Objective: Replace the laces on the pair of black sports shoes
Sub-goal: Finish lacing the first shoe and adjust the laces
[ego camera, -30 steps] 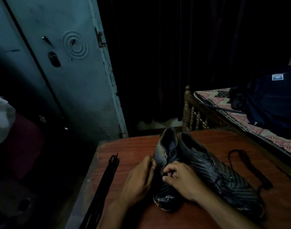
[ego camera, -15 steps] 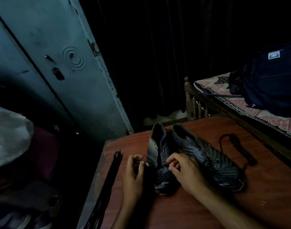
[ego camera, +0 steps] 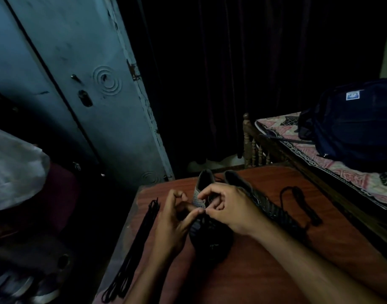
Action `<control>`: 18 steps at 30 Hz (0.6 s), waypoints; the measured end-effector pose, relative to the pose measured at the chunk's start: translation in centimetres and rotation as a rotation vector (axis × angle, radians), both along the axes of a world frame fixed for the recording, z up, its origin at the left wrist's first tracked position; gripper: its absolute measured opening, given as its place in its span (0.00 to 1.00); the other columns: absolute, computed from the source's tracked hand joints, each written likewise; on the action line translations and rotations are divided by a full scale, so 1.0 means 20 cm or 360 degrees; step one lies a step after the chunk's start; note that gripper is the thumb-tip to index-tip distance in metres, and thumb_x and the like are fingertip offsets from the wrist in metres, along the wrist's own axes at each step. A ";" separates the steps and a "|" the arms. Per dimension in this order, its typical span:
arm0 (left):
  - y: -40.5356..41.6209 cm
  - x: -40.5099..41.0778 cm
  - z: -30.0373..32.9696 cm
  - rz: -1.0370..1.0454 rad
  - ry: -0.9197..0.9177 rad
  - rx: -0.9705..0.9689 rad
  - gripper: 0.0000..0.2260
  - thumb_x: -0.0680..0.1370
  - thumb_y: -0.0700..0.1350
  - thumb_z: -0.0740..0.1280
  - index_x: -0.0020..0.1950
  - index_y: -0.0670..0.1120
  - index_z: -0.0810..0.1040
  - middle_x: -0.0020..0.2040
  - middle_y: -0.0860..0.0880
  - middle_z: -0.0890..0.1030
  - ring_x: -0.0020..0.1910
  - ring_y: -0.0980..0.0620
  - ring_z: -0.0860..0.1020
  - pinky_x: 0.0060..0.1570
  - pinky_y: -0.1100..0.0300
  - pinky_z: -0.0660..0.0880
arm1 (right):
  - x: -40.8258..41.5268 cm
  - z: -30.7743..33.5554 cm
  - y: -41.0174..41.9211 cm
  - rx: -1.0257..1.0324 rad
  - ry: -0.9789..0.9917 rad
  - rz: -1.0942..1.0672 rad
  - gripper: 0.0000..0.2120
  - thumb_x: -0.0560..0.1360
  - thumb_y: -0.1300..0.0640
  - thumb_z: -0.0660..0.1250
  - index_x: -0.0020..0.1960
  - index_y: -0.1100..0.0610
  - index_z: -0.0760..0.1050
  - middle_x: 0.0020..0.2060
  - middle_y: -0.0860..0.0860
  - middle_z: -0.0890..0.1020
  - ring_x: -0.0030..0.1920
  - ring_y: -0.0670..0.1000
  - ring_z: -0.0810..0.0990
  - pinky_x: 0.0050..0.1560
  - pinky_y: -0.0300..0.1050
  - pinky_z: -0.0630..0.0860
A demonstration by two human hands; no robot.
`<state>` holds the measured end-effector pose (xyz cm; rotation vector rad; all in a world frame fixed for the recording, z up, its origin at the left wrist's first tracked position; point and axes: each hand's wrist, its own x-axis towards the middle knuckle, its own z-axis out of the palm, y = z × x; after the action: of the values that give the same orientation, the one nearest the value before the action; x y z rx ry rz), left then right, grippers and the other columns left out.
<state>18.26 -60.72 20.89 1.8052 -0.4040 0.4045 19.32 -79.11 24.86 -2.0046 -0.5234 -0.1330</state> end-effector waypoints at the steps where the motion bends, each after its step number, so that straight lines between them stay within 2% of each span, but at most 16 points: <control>1: 0.00 -0.01 0.01 -0.0044 0.0027 -0.0062 0.14 0.77 0.47 0.74 0.51 0.56 0.69 0.42 0.40 0.84 0.44 0.43 0.84 0.50 0.40 0.80 | -0.01 0.01 0.00 0.0001 0.0011 0.0023 0.13 0.73 0.66 0.74 0.51 0.49 0.82 0.38 0.41 0.82 0.37 0.41 0.82 0.42 0.41 0.80; 3: 0.00 -0.01 0.02 -0.0109 0.0059 -0.0121 0.15 0.77 0.52 0.76 0.50 0.53 0.69 0.42 0.40 0.83 0.46 0.44 0.83 0.51 0.39 0.79 | -0.02 0.02 0.00 0.0008 0.0008 0.0036 0.13 0.73 0.65 0.75 0.50 0.48 0.83 0.38 0.39 0.83 0.38 0.41 0.82 0.42 0.40 0.81; 6: 0.01 -0.01 0.05 -0.0158 0.0080 -0.0099 0.17 0.75 0.55 0.76 0.47 0.49 0.71 0.41 0.40 0.79 0.44 0.47 0.80 0.47 0.47 0.76 | -0.03 0.06 -0.02 -0.0021 -0.0035 0.0079 0.11 0.73 0.64 0.75 0.49 0.49 0.85 0.41 0.41 0.85 0.39 0.41 0.83 0.41 0.36 0.79; 10: -0.03 -0.03 0.08 -0.0240 0.0124 -0.0178 0.13 0.77 0.43 0.73 0.47 0.40 0.69 0.39 0.52 0.78 0.42 0.56 0.78 0.43 0.60 0.74 | -0.04 0.10 -0.05 -0.0040 -0.0014 0.0100 0.09 0.73 0.64 0.75 0.47 0.51 0.85 0.40 0.46 0.86 0.39 0.43 0.84 0.39 0.35 0.78; 12: -0.05 -0.05 0.08 -0.0223 0.0123 -0.0183 0.10 0.77 0.42 0.71 0.46 0.39 0.71 0.39 0.53 0.78 0.42 0.58 0.77 0.43 0.64 0.74 | -0.05 0.10 -0.05 -0.0023 -0.0011 0.0070 0.09 0.73 0.64 0.75 0.46 0.49 0.84 0.39 0.45 0.86 0.38 0.41 0.83 0.39 0.34 0.77; 15: -0.07 -0.09 0.06 -0.0193 0.0112 -0.0147 0.05 0.78 0.40 0.72 0.48 0.41 0.77 0.44 0.49 0.82 0.46 0.55 0.80 0.47 0.62 0.76 | -0.06 0.10 -0.06 0.0048 -0.0037 0.0024 0.11 0.73 0.64 0.75 0.44 0.48 0.84 0.39 0.44 0.85 0.40 0.41 0.83 0.41 0.37 0.79; 18: -0.11 -0.10 0.06 -0.0101 0.0054 -0.0134 0.04 0.77 0.35 0.73 0.47 0.43 0.81 0.45 0.48 0.85 0.46 0.53 0.83 0.48 0.61 0.78 | -0.06 0.12 -0.08 0.0102 -0.0061 0.0000 0.12 0.72 0.65 0.75 0.43 0.48 0.83 0.40 0.46 0.85 0.41 0.44 0.84 0.45 0.46 0.83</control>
<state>16.26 -62.86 22.16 1.7107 -0.4137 0.3417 18.16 -80.72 27.33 -1.9427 -0.5374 -0.1866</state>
